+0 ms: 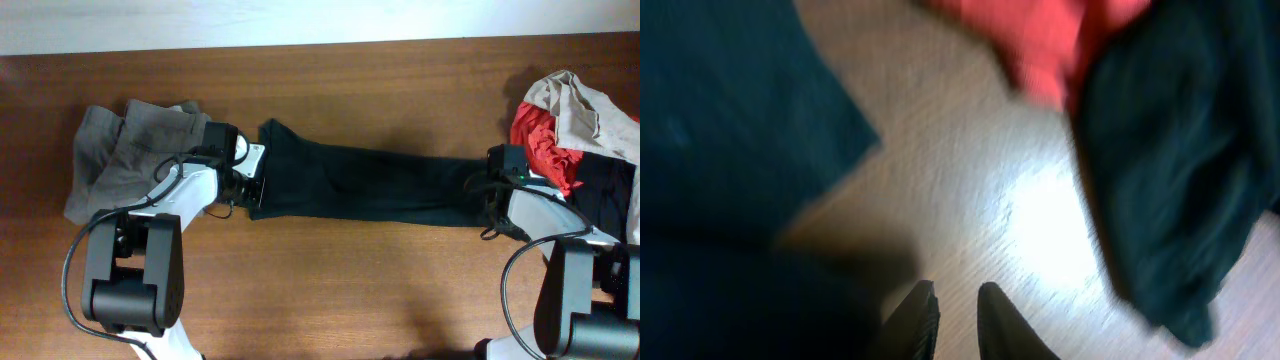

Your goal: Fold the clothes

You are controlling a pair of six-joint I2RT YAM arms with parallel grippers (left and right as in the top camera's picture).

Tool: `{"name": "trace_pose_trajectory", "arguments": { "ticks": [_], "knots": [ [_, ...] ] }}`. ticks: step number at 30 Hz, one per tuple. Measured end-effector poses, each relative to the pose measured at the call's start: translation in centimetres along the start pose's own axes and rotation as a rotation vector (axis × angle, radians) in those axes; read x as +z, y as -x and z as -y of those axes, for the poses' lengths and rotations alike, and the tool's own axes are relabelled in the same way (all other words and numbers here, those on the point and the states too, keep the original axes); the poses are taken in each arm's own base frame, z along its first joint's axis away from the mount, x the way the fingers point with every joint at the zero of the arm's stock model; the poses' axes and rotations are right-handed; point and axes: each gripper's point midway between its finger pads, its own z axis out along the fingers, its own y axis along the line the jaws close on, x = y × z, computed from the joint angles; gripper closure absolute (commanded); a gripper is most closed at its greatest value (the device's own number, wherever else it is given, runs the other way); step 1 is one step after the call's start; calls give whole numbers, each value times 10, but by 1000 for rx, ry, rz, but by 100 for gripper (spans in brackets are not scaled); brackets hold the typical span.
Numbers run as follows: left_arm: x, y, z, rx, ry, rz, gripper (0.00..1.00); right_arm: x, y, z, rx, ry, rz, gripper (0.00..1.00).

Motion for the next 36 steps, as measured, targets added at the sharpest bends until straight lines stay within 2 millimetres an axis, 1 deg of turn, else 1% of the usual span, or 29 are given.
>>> {"name": "trace_pose_trajectory", "arguments": {
  "ticks": [2, 4, 9, 10, 11, 13, 14, 15, 18, 20, 22, 24, 27, 28, 30, 32, 34, 36],
  "knots": [
    [0, 0, 0, -2, 0, 0, 100, -2, 9, 2, -42, -16, 30, 80],
    [0, 0, 0, -2, 0, 0, 100, -6, 22, 3, -94, -28, 65, 80],
    [0, 0, 0, -2, 0, 0, 100, -26, 63, 5, -135, -53, 160, 80],
    [0, 0, 0, -2, 0, 0, 100, -30, 68, 6, -145, -52, 165, 77],
    [0, 0, 0, -2, 0, 0, 100, -31, 69, 6, -148, -52, 165, 71],
    [0, 0, 0, -2, 0, 0, 100, -34, 62, 3, -181, -25, 123, 51],
    [0, 0, 0, -2, 0, 0, 100, -34, 56, -1, -198, 8, 93, 48],
    [0, 0, 0, -2, 0, 0, 100, -35, 49, -7, -218, 52, 59, 46],
    [0, 0, 0, -2, 0, 0, 100, -39, 21, -33, -257, 228, -56, 45],
    [0, 1, 0, -2, 1, 2, 100, -44, 10, -47, -261, 325, -100, 43],
    [0, 1, 0, -2, 1, 2, 100, -47, 7, -55, -253, 379, -113, 38],
    [0, 1, 0, -2, 1, 2, 100, -47, 13, -59, -237, 389, -90, 37],
    [0, 1, 0, -1, 1, 3, 100, -46, 29, -61, -216, 381, -23, 38],
    [0, 1, 0, -1, 1, 3, 100, -46, 35, -62, -207, 379, 3, 40],
    [0, 1, 0, -1, 1, 3, 100, -44, 44, -63, -195, 374, 45, 47],
    [0, 1, 0, -2, 1, 2, 100, -40, 44, -63, -191, 365, 50, 53],
    [0, 1, 0, -1, 1, 3, 100, -32, 39, -63, -194, 344, 31, 58],
    [0, 1, 0, -1, 1, 3, 100, -22, 33, -61, -202, 316, 5, 57]
  ]
}}
